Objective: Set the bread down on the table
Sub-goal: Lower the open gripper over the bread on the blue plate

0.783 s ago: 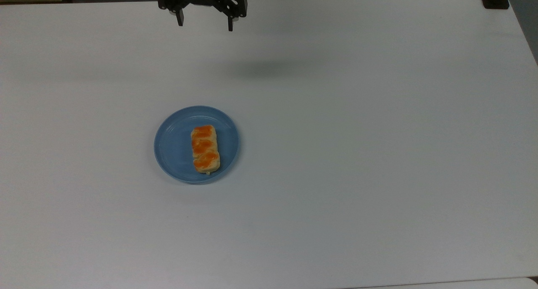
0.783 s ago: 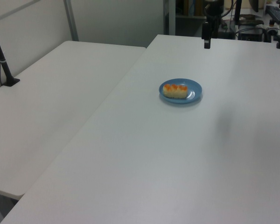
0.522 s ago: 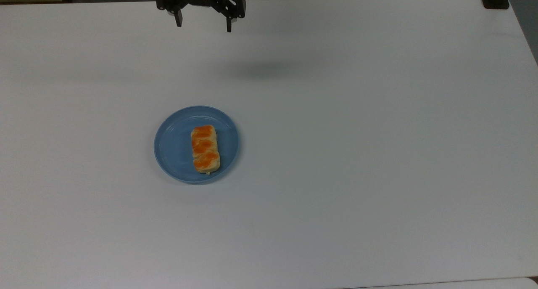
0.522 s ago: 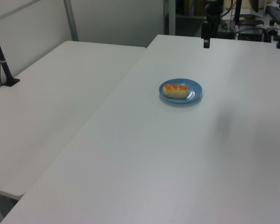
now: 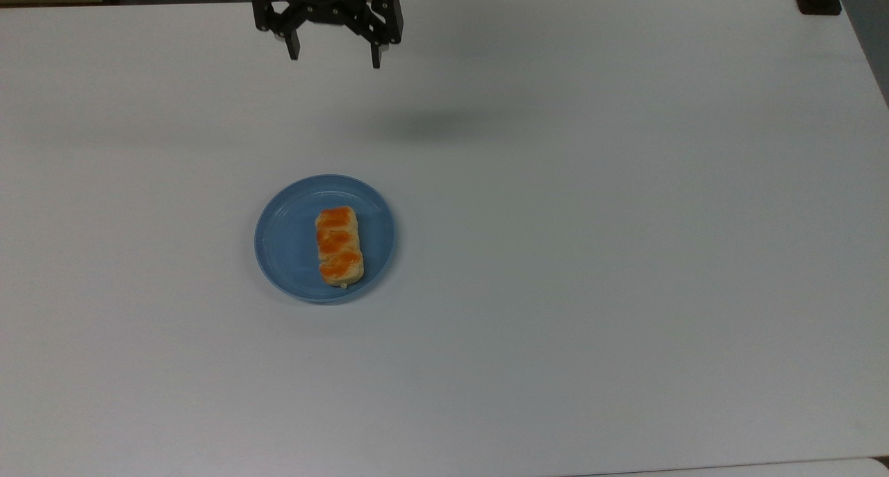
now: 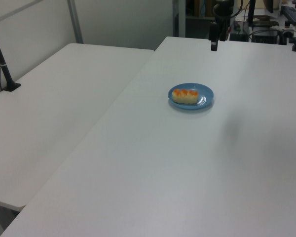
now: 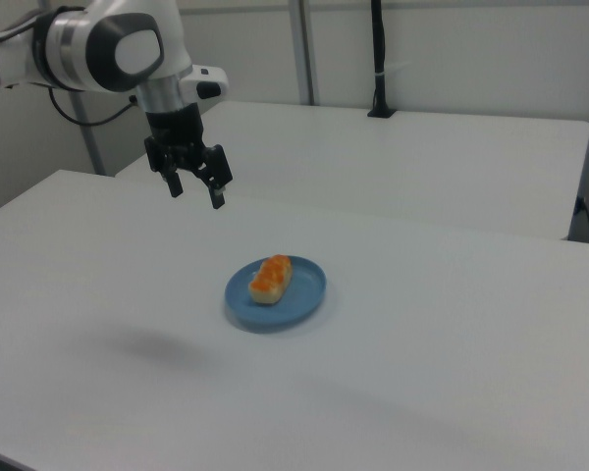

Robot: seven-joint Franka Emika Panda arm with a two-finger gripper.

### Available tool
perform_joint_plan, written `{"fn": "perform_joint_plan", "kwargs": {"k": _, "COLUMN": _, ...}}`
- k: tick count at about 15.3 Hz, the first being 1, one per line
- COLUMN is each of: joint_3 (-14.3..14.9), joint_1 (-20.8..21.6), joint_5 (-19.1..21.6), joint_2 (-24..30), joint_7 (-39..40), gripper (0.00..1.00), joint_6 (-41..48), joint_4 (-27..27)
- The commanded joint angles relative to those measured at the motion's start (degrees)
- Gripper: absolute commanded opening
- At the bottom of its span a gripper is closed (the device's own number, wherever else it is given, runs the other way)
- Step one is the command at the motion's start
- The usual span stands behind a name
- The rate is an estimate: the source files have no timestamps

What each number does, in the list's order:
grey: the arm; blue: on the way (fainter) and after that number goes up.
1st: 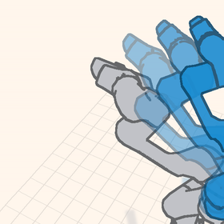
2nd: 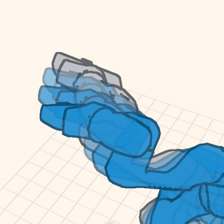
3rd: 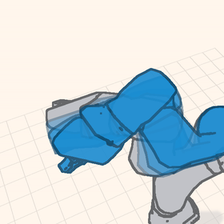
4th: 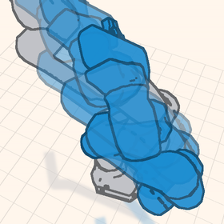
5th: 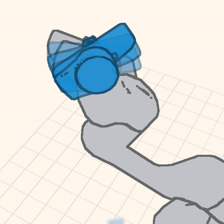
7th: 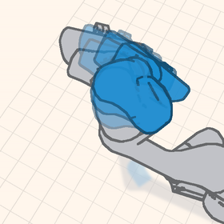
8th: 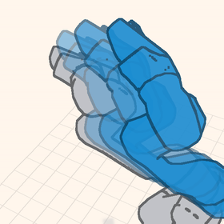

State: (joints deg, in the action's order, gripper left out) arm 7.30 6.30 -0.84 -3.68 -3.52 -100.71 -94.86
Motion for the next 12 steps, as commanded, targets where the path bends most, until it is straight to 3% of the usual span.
{"fn": "perform_joint_plan", "kwargs": {"k": 1, "joint_3": -1.1, "joint_1": -0.7, "joint_5": 1.9, "joint_2": -6.3, "joint_7": -0.6, "gripper": 1.0, "joint_6": -11.0, "joint_4": -0.5}}
{"fn": "perform_joint_plan", "kwargs": {"k": 6, "joint_3": -1.3, "joint_1": -0.8, "joint_5": 1.1, "joint_2": -16.9, "joint_7": -0.2, "gripper": 1.0, "joint_6": -19.8, "joint_4": 2.0}}
{"fn": "perform_joint_plan", "kwargs": {"k": 12, "joint_3": -0.4, "joint_1": -0.9, "joint_5": -2.5, "joint_2": -24.1, "joint_7": 0.8, "gripper": 1.0, "joint_6": -30.6, "joint_4": 1.7}}
